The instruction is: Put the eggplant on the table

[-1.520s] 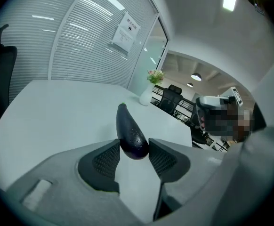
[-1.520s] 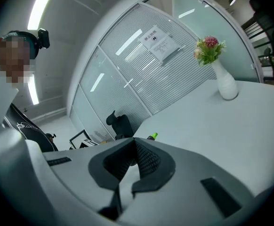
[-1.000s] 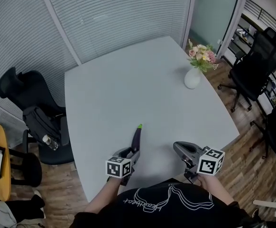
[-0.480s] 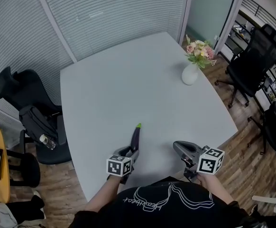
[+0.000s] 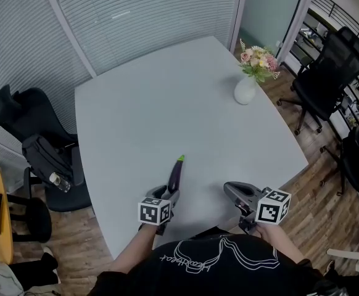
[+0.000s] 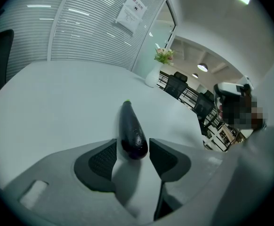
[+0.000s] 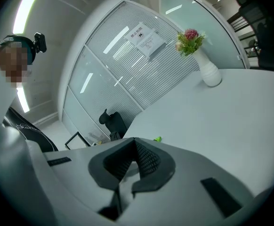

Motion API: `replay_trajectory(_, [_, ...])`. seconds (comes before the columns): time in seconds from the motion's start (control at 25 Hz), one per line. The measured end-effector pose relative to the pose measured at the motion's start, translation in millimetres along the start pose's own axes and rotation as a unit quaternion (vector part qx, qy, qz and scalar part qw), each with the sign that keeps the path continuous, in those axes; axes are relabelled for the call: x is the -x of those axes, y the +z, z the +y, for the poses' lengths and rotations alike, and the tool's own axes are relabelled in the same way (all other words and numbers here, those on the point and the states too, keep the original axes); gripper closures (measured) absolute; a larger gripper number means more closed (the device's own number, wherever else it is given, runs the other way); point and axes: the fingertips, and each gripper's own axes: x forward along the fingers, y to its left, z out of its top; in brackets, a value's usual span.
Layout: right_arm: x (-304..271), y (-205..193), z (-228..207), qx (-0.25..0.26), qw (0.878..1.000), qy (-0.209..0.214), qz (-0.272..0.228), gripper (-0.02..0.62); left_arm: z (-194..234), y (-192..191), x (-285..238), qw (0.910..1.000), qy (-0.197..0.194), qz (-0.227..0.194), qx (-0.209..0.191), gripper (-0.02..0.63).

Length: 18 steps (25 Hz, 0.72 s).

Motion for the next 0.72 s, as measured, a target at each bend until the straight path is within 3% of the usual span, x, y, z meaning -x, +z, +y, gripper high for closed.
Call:
replay_trajectory(0.28, [4.6, -8.8, 9.0, 0.002, 1.000, 0.003, 0.001, 0.586, -5.1, -0.3, 9.4, 0.9991, -0.024, -0.016, 0.033, 0.340])
replay_trajectory(0.72, [7.6, -15.5, 44.1, 0.021, 0.999, 0.021, -0.011, 0.586, -31.4, 23.9, 78.9, 0.9933, -0.057, -0.092, 0.041, 0.339])
